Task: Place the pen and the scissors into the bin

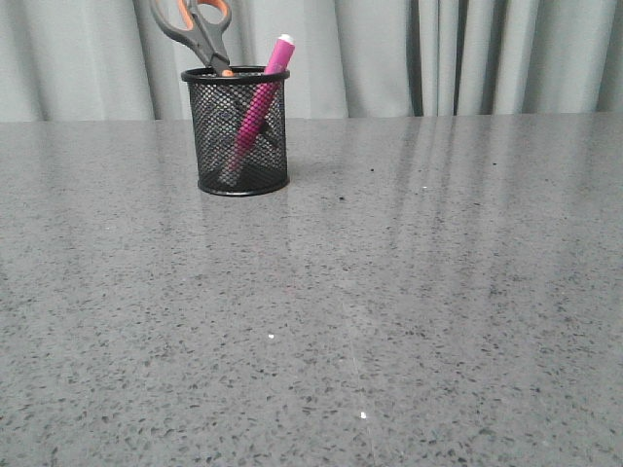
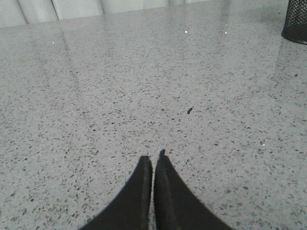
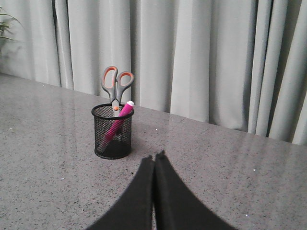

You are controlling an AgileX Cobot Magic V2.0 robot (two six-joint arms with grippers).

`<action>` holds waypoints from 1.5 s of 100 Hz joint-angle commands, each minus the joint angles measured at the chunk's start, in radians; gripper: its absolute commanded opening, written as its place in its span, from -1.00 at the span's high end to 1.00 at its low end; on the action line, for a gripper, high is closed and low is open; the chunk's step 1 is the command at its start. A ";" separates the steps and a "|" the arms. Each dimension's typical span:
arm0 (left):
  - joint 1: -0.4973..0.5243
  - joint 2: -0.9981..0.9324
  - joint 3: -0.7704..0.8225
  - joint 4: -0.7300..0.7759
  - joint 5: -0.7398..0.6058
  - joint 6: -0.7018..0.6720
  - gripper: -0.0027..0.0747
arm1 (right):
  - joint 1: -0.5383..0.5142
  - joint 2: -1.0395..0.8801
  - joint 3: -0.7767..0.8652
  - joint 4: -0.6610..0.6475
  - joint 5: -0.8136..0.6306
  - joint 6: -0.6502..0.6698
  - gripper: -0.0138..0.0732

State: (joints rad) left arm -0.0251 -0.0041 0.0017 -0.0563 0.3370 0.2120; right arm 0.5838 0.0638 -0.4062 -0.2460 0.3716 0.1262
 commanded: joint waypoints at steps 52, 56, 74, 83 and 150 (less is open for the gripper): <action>0.002 -0.031 0.043 -0.001 -0.041 -0.012 0.98 | -0.107 0.012 0.180 -0.005 -0.143 -0.004 0.84; 0.002 -0.031 0.043 -0.001 -0.041 -0.012 0.98 | -0.151 0.012 0.232 0.020 -0.201 -0.007 0.84; 0.002 -0.031 0.043 -0.001 -0.041 -0.012 0.98 | -0.363 0.012 0.400 0.218 -0.325 -0.126 0.84; 0.002 -0.031 0.043 -0.001 -0.041 -0.012 0.98 | -0.441 0.012 0.432 0.228 -0.303 -0.134 0.84; 0.002 -0.031 0.043 -0.001 -0.039 -0.012 0.98 | -0.513 -0.087 0.432 0.217 -0.085 -0.144 0.84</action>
State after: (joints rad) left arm -0.0251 -0.0041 0.0017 -0.0544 0.3392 0.2098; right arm 0.0760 -0.0099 0.0106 -0.0205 0.3263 -0.0079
